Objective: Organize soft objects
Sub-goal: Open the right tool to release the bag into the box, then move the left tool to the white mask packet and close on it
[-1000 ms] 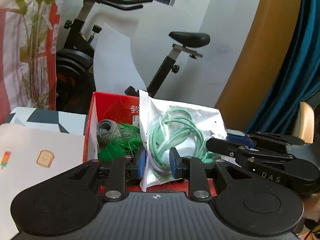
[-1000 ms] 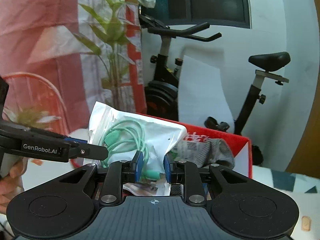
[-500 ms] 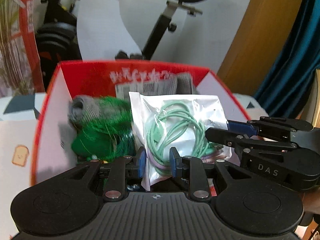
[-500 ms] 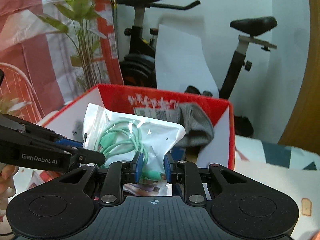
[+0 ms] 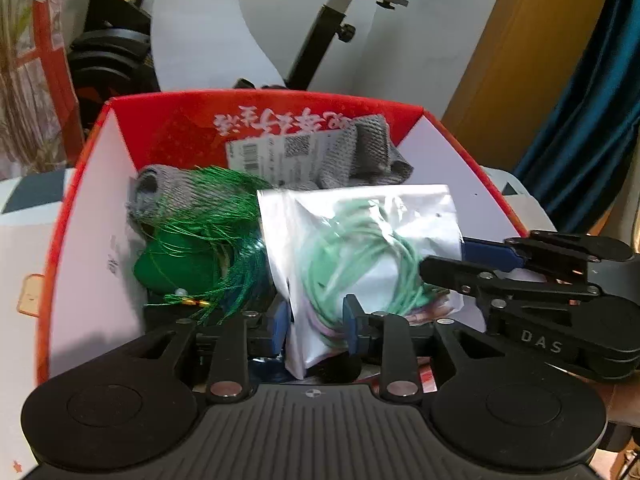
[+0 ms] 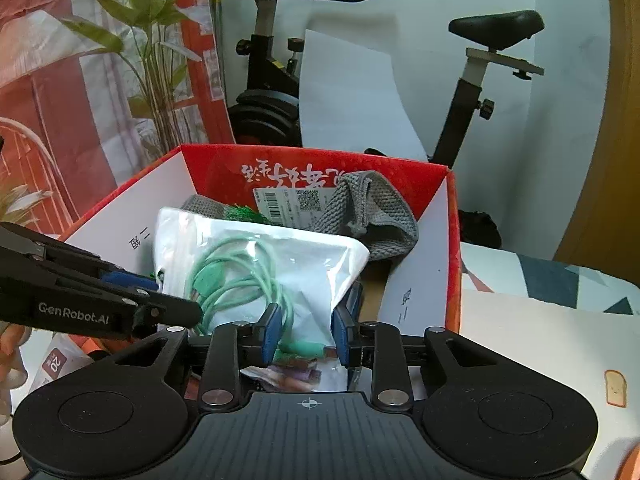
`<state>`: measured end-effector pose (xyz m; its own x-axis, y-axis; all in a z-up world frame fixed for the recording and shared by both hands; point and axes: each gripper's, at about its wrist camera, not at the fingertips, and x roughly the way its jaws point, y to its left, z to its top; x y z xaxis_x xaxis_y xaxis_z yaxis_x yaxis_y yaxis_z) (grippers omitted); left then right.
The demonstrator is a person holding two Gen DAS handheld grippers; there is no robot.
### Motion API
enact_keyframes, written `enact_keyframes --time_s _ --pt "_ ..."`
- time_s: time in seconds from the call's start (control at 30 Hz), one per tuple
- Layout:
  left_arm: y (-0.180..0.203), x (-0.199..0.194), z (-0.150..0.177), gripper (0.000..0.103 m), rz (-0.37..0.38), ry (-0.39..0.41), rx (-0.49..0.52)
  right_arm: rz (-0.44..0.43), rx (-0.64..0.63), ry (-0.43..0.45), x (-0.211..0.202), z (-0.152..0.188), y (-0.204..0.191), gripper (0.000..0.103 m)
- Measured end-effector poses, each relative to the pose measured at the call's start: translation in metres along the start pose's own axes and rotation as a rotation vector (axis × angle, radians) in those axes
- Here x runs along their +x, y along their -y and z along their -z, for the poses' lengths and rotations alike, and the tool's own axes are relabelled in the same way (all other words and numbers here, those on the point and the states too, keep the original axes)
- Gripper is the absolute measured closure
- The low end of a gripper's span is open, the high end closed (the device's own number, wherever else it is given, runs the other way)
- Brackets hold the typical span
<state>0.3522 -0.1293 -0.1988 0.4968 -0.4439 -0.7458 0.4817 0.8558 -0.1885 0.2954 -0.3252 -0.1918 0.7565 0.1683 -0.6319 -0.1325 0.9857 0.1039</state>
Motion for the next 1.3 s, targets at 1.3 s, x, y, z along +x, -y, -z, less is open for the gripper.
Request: enact_keyframes --time_s 1.3 --pt "-0.096 -0.107 0.127 0.058 -0.257 0.081 -0.08 0.054 -0.054 0.076 -0.082 0.075 -0.036 0.067"
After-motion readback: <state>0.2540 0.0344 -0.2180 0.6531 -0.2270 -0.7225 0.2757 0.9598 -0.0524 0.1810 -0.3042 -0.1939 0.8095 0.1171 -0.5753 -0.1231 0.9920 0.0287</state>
